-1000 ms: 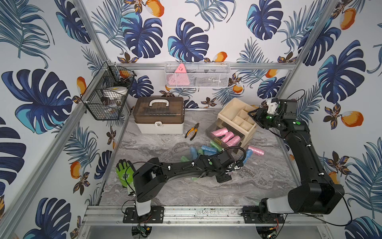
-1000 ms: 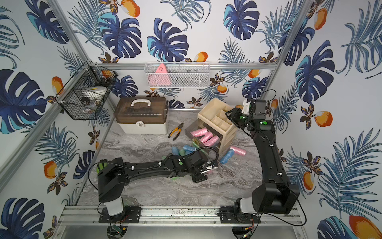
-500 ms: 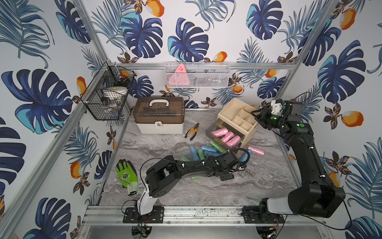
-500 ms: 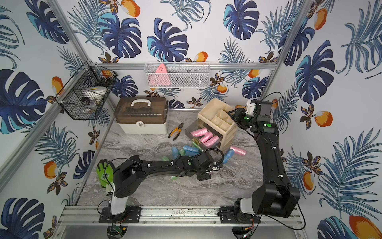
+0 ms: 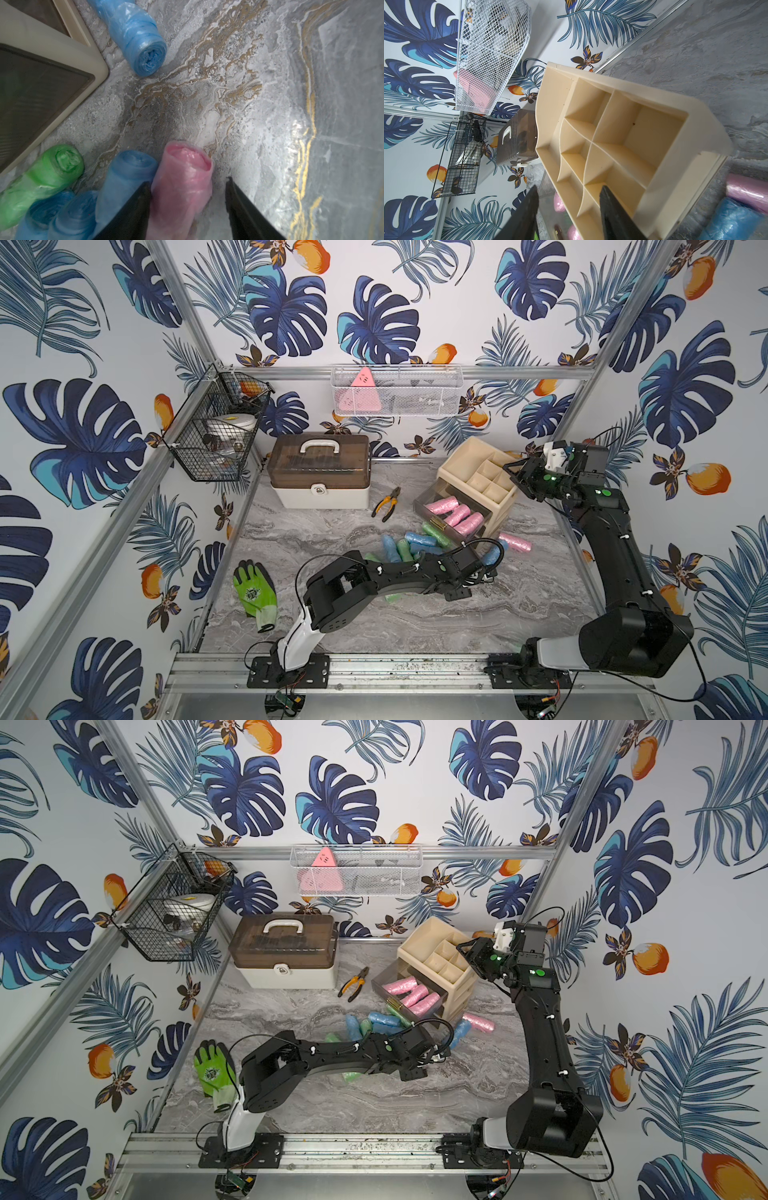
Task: Sort the rolls of trash bags by color and place them into the drawer
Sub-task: Pick up the roll of trash bags from the center of the board.
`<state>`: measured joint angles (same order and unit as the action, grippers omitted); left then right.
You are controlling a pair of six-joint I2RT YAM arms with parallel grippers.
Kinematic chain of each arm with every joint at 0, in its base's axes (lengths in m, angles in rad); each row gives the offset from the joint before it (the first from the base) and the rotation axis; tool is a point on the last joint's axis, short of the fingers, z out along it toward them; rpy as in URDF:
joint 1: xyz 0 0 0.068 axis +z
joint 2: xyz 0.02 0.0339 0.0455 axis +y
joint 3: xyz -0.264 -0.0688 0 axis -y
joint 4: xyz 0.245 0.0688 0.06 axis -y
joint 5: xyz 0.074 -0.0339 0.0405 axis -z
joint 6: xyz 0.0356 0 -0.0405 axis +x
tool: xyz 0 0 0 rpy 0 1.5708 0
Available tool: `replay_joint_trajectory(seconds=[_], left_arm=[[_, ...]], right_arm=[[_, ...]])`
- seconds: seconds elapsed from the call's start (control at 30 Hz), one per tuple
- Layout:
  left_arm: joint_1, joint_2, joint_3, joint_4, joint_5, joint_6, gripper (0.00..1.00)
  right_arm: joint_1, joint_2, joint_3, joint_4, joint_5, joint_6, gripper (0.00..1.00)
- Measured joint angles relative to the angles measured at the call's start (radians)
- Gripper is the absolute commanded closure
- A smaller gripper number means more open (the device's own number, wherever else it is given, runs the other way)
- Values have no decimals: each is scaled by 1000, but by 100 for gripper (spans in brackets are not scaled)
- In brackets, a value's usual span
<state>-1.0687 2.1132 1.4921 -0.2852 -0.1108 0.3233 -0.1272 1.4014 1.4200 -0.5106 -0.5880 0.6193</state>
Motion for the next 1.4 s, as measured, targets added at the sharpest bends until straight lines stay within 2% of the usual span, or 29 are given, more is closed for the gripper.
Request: replay_joint_trajectory(seconds=[0.27, 0.4, 0.57, 0.7, 0.83, 1.17, 1.3, 1.4], left_arm=[[10, 26, 15, -1, -5, -12, 49], [13, 25, 14, 0, -3, -35, 57], [14, 14, 6, -2, 16, -42, 76], [14, 3, 1, -10, 41, -54, 84], [13, -44, -26, -32, 80, -88, 89], [-16, -304, -105, -83, 178, -153, 93], [-9, -388, -68, -135, 185, -167, 93], [16, -409, 11, -185, 185, -166, 93]], right_arm=[[-5, 1, -2, 10, -3, 1, 50], [-5, 2, -4, 18, -5, 2, 50], [-5, 2, -6, 22, -8, 10, 49], [-6, 2, -10, 22, -13, 14, 49], [-6, 1, -11, 23, -16, 17, 49], [-6, 8, -32, 43, -48, 27, 48], [-6, 15, -42, 54, -53, 28, 48], [-6, 21, -43, 69, -60, 32, 48]])
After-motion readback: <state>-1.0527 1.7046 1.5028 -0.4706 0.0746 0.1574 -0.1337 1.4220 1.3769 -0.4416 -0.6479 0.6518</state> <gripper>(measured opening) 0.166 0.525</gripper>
